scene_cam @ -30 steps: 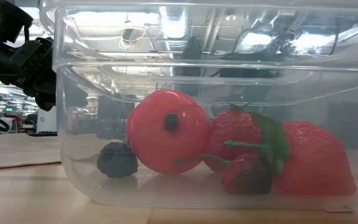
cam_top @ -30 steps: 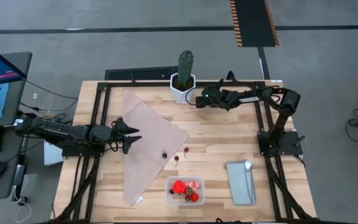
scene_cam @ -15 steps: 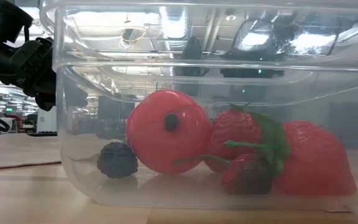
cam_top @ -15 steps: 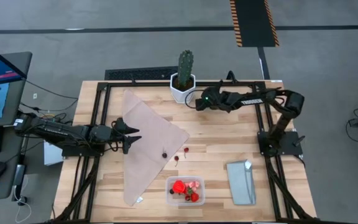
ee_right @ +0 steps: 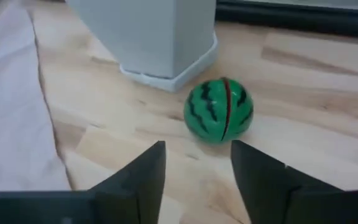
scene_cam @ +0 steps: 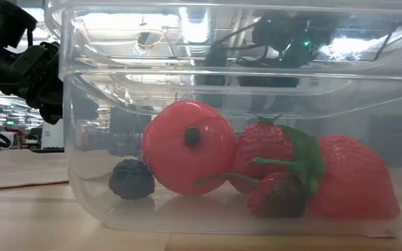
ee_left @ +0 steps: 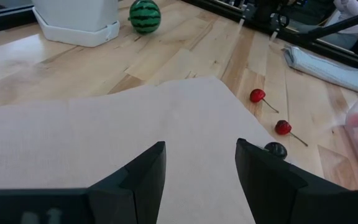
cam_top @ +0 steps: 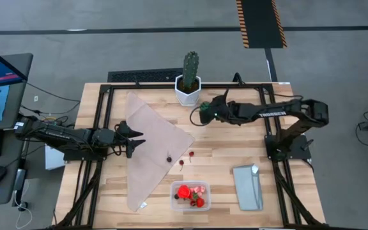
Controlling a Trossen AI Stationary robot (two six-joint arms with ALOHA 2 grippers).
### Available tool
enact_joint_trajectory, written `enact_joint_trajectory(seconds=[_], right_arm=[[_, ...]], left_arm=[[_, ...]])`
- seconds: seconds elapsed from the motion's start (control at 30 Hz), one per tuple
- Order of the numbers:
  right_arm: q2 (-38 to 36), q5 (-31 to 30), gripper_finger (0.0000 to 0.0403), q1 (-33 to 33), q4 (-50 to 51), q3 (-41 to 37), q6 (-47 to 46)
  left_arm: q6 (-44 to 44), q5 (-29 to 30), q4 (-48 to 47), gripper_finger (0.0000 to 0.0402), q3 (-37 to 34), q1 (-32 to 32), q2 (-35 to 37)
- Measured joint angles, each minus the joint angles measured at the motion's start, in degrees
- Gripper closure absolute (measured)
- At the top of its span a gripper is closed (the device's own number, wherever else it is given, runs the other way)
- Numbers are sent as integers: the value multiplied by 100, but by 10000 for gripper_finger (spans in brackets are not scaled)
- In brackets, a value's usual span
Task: Pick and placing Produce into tupperware
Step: Put the watermelon into the transparent bin
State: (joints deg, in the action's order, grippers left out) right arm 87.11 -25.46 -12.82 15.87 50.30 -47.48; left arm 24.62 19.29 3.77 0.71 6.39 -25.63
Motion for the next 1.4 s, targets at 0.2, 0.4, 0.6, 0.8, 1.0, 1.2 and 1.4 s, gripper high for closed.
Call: enact_joint_trajectory(seconds=[0.2, 0.4, 0.6, 0.8, 1.0, 1.2, 1.4], right_arm=[[254, 79, 174, -78, -128, 0, -181], [590, 252, 52, -468, -330, -7, -210], [706, 821, 25, -868, -783, 1, 99], [852, 1054, 7, -1080, -877, 14, 240], [1317, 1420, 13, -1171, -913, 74, 146], [1543, 1550, 23, -1171, -880, 243, 159], [1543, 1526, 92, -1158, -908, 340, 408]], left_arm=[[0, -2, -2, 219, 0, 0, 0], [1, 0, 0, 219, 0, 0, 2], [0, 0, 0, 219, 0, 0, 1], [2, -2, 0, 219, 0, 0, 1], [2, -2, 0, 219, 0, 0, 0], [2, 0, -1, 219, 0, 0, 0], [2, 0, 0, 219, 0, 0, 1]])
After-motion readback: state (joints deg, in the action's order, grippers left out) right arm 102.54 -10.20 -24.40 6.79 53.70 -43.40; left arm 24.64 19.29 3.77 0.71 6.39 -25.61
